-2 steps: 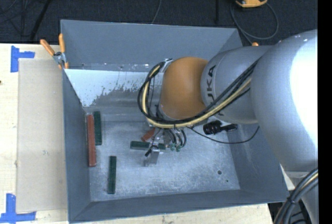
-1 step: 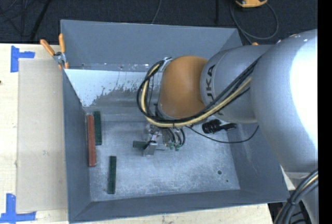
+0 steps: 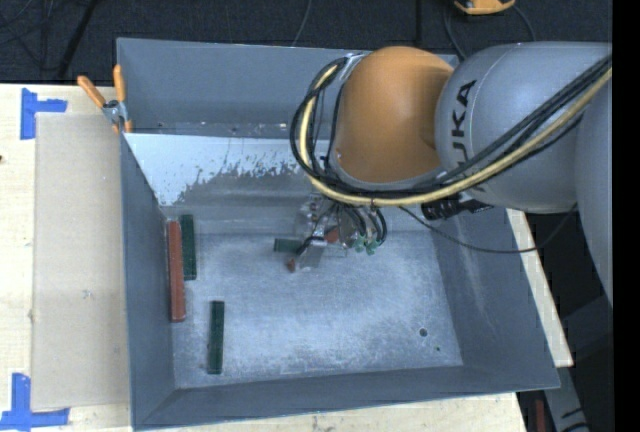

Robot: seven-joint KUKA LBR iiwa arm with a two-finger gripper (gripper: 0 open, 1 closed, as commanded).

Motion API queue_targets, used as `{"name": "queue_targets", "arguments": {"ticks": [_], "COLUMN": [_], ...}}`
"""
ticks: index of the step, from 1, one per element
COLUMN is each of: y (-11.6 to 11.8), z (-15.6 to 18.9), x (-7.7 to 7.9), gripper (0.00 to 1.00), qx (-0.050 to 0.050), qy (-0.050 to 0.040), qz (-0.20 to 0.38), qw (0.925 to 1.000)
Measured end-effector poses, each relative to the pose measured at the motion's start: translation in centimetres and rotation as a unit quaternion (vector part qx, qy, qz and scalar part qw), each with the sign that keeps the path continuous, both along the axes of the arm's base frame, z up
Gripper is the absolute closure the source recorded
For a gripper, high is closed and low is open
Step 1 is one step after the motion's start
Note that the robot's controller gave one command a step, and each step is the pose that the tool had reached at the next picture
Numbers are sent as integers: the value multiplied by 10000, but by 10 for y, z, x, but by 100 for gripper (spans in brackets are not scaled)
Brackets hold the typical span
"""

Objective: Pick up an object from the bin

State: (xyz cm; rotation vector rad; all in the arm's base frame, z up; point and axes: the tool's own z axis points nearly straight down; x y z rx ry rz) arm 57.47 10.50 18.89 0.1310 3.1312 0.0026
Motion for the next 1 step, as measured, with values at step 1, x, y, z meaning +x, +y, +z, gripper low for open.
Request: {"name": "queue_targets", "arguments": {"ticks": [1], "y": [-14], "z": [83], "x": [3], "gripper": [100], "qx": [-13], "qy": [5], "qz": [1474], "qw": [9891]}}
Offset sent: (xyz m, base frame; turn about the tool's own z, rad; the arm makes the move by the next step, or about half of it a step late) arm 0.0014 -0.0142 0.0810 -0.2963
